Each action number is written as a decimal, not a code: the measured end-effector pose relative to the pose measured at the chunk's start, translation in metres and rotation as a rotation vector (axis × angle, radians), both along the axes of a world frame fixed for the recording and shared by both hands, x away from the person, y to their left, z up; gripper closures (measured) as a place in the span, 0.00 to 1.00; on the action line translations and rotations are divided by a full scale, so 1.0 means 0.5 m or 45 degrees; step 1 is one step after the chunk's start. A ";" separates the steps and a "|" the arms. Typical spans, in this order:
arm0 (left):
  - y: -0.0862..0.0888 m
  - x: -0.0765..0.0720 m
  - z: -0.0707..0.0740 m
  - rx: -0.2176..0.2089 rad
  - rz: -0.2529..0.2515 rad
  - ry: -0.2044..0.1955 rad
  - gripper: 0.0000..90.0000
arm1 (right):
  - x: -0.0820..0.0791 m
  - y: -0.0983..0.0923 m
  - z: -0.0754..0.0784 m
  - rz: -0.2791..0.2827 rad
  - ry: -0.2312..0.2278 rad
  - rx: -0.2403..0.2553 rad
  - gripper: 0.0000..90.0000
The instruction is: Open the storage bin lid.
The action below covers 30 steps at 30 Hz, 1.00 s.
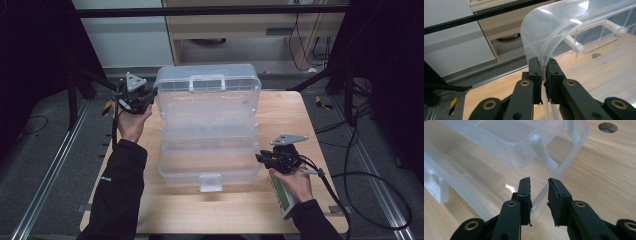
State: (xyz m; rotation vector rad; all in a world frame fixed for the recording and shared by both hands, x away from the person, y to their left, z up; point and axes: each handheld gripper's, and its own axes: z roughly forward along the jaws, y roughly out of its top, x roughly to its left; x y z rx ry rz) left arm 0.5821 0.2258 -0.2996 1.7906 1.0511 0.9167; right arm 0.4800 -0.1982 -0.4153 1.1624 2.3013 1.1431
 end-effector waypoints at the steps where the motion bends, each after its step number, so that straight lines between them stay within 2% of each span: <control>1: -0.001 0.002 0.000 -0.001 0.002 -0.002 0.93 | 0.000 0.000 0.000 -0.001 0.000 0.000 0.80; 9: -0.001 0.018 -0.002 -0.027 0.009 0.001 0.93 | 0.001 -0.001 0.000 0.004 0.006 0.000 0.80; 23: -0.009 0.057 -0.003 -0.017 0.030 0.023 0.93 | 0.002 -0.001 0.001 0.002 0.014 0.003 0.80; 30: -0.009 0.072 -0.007 -0.030 0.041 0.029 0.92 | 0.002 -0.001 0.001 0.003 0.018 0.007 0.80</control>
